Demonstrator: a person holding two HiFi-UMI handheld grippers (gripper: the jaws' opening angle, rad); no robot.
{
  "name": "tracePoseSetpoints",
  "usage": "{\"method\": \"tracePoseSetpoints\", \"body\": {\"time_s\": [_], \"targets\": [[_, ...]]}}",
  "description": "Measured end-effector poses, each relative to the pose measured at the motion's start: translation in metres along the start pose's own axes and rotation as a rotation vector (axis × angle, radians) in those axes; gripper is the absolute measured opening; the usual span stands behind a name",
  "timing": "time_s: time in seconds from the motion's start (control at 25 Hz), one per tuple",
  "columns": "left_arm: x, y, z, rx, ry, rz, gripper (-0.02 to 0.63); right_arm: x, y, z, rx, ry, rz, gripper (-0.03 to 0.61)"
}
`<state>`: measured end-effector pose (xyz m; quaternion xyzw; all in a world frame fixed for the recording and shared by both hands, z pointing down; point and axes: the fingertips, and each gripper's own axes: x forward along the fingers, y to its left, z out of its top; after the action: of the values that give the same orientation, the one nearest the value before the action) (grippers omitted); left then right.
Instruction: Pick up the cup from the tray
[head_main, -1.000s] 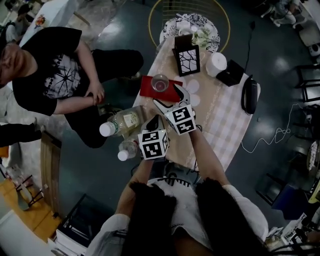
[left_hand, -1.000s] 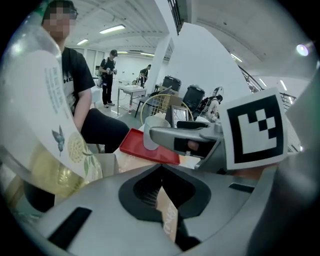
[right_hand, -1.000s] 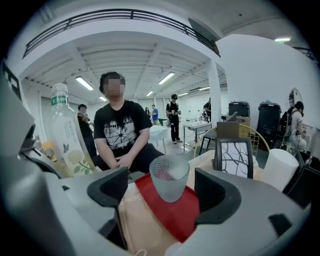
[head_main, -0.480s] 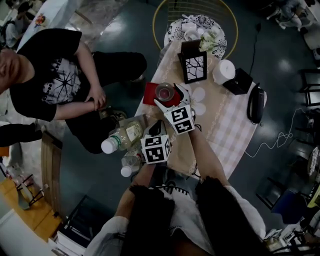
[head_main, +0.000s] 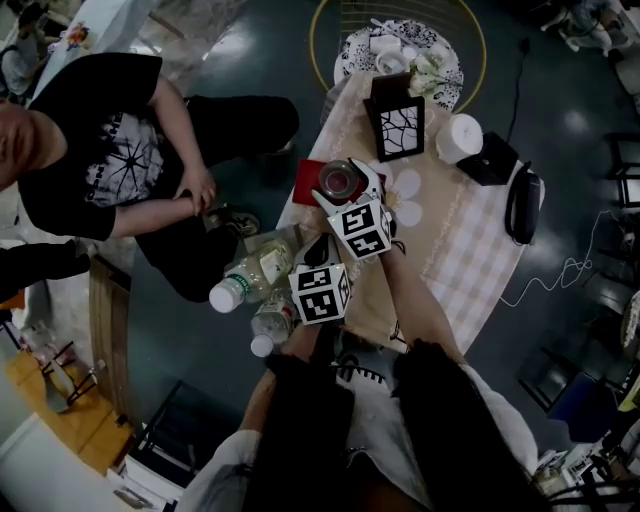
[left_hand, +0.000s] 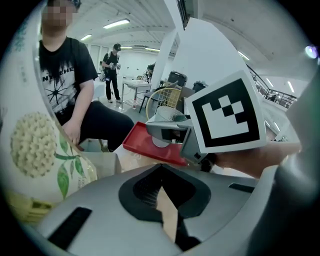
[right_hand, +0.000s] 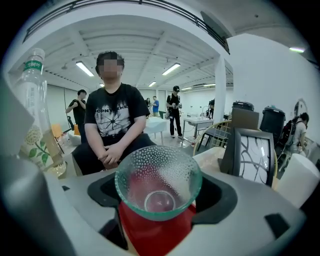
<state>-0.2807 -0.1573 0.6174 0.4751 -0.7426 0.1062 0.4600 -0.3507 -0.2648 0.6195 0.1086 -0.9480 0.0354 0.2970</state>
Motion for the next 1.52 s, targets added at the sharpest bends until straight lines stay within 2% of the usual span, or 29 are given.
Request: {"method": "tracePoseSetpoints", "body": {"time_s": [0.2, 0.44, 0.56, 0.72, 0.96, 1.16, 1.52], "targets": [[-0.004, 0.007, -0.008, 0.0, 0.026, 0.013, 0.005, -0.003, 0.006, 0.001, 0.028, -0.011, 0.011, 0.399], [-0.001, -0.007, -0.01, -0.028, 0.038, -0.023, 0.005, -0.026, 0.01, 0.013, 0.017, -0.022, 0.052, 0.399], [-0.003, -0.022, -0.009, -0.006, 0.031, -0.06, 0.005, -0.048, 0.002, 0.015, 0.027, -0.026, 0.03, 0.399], [-0.006, -0.032, -0.004, -0.029, 0.017, -0.095, 0.005, -0.073, -0.006, 0.015, 0.057, -0.037, 0.017, 0.399], [-0.008, -0.051, -0.009, 0.036, 0.038, -0.119, 0.005, -0.117, -0.034, -0.006, 0.124, -0.019, -0.1, 0.399], [-0.009, -0.079, -0.013, 0.08, 0.046, -0.173, 0.005, -0.165, -0.066, -0.028, 0.172, -0.006, -0.22, 0.399], [-0.017, -0.127, -0.032, 0.168, 0.062, -0.256, 0.005, -0.235, -0.09, -0.076, 0.274, 0.005, -0.359, 0.399]]}}
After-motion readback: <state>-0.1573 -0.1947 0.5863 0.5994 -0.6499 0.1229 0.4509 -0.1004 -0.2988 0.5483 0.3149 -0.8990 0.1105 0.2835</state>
